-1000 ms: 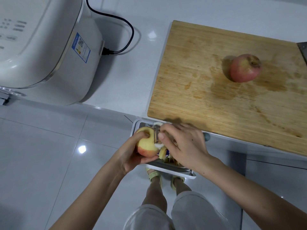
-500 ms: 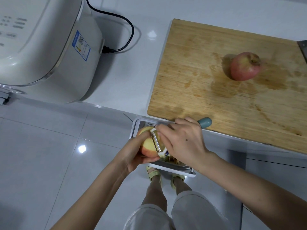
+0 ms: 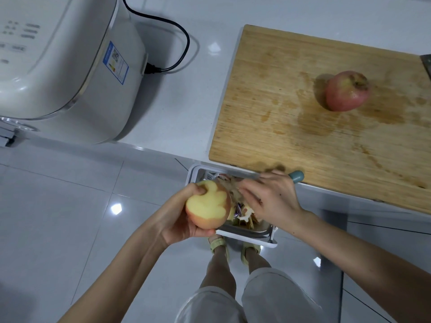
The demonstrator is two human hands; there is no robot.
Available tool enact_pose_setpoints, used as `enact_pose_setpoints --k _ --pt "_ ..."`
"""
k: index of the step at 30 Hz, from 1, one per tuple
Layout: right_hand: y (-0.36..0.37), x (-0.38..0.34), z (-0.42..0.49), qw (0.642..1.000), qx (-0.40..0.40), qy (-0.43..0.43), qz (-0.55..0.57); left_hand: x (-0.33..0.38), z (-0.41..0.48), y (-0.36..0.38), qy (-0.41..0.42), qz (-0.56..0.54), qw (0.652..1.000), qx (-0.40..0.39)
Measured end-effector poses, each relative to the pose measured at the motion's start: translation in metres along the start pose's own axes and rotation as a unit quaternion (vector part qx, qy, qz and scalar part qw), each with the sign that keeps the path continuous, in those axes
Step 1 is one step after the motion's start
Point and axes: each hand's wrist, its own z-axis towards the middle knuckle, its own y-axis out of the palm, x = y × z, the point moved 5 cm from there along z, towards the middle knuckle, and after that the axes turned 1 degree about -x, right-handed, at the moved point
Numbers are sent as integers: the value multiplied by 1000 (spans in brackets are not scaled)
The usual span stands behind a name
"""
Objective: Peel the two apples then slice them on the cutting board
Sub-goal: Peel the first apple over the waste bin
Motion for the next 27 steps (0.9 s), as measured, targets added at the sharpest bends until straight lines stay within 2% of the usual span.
enact_pose_setpoints --k 5,8,10,12,14,16,17,18,19,21,23,24,25,27 --pt "13 4 -6 992 -56 108 21 14 1 -2 13 -6 1000 2" --pt "16 15 -7 957 -150 230 93 12 3 -7 10 20 1000 7" --pt "22 20 -9 904 -219 313 192 10 5 -8 5 42 999 5" --pt "29 22 -15 818 -278 417 282 8 6 -8 7 62 998 20" --pt "40 21 -26 739 -355 488 301 7 8 -10 11 82 996 43" --pt "47 20 -36 698 -409 514 285 7 10 -12 13 93 994 59" --pt "48 20 -39 696 -414 519 276 7 10 -14 13 95 993 65" --pt "47 22 -39 703 -406 519 267 7 11 -15 13 96 993 69" --pt "44 24 -36 728 -386 506 253 6 11 -16 12 94 993 72" --pt "33 23 -27 819 -310 434 214 6 13 -17 12 82 994 70" --pt "9 9 -13 921 -142 318 176 6 14 -15 15 67 996 65" --pt "-6 -1 -5 957 -44 244 147 5 15 -14 16 62 996 63" --pt "-15 -11 0 979 25 167 113 4 16 -12 17 60 996 60" --pt "-15 -25 4 994 85 52 55 3 17 -7 27 69 996 50"
